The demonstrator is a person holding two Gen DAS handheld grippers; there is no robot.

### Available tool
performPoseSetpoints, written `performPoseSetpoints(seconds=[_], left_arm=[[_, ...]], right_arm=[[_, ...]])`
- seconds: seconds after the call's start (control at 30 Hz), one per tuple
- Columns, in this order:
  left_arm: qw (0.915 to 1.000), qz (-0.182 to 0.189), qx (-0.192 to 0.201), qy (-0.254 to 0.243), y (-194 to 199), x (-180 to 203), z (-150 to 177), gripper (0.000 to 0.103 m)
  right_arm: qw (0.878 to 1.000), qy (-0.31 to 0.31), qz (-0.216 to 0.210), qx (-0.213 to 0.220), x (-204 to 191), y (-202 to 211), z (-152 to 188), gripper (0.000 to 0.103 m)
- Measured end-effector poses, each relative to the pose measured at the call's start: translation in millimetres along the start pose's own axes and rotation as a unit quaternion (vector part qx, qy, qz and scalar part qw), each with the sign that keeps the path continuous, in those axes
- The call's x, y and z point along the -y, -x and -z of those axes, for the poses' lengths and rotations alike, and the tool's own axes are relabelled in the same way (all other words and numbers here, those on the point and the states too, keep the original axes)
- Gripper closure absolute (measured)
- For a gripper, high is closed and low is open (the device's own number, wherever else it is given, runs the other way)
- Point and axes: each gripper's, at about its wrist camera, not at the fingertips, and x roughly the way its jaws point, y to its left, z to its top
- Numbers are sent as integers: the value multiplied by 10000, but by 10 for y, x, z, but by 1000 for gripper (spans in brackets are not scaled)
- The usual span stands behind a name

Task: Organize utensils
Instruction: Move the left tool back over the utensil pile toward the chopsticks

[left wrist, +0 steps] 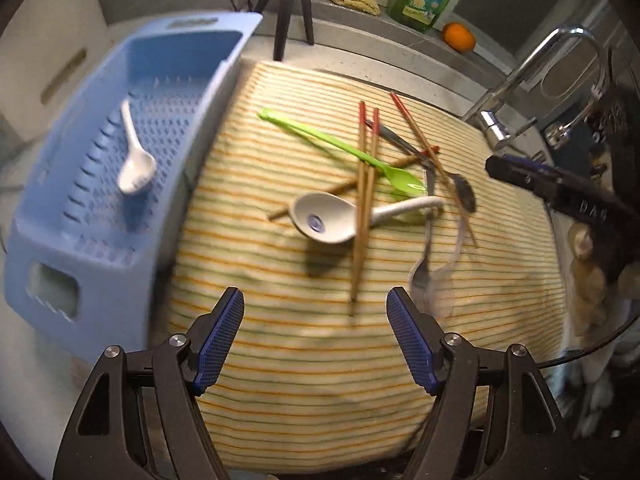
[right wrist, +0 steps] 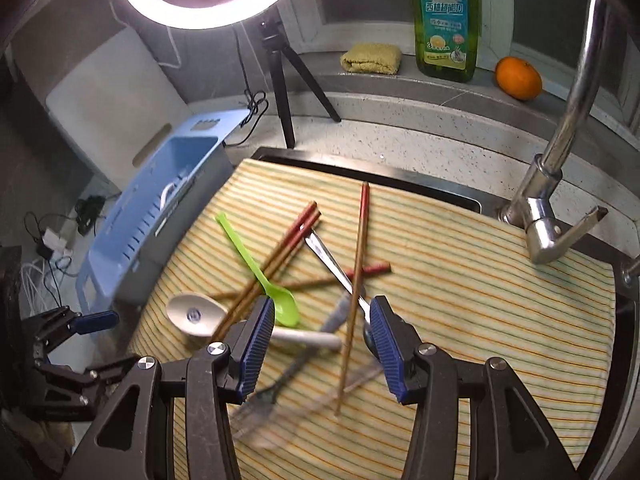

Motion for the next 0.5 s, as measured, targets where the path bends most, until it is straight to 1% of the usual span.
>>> performPoseSetpoints(seconds=[0.03, 0.07, 0.1, 0.13, 0.2, 0.27, 0.4, 0.5], left_arm=[[10000, -12, -8, 72, -17, 10, 39, 32], [9999, -59, 1, 98, -33, 30, 80, 41], [9999, -80, -2, 106, -46, 45, 110, 55], [9999, -84, -18, 131, -70, 64, 146, 60], [9998, -89, -10, 185, -100, 86, 195, 80], [9997, -93, 3, 237, -125, 98, 238, 90], [9997, -31, 53, 232, -125, 165, 277, 94], [9999, -21, 112, 123, -117, 237, 249, 94]], right_arm=[[9999, 103, -3, -21, -4, 10, 30, 57], [9998, 206, -5, -42, -16, 20, 66, 57], [9995, 315, 2, -68, -23, 28, 91, 58], [9992, 389, 6, -85, -23, 32, 108, 58], [9990, 440, -47, -85, 7, 65, 146, 60], [9991, 396, -96, -101, 58, 73, 167, 64], [9992, 220, -237, -214, 169, 56, 215, 73], [9990, 72, -326, -292, 258, 44, 249, 76]])
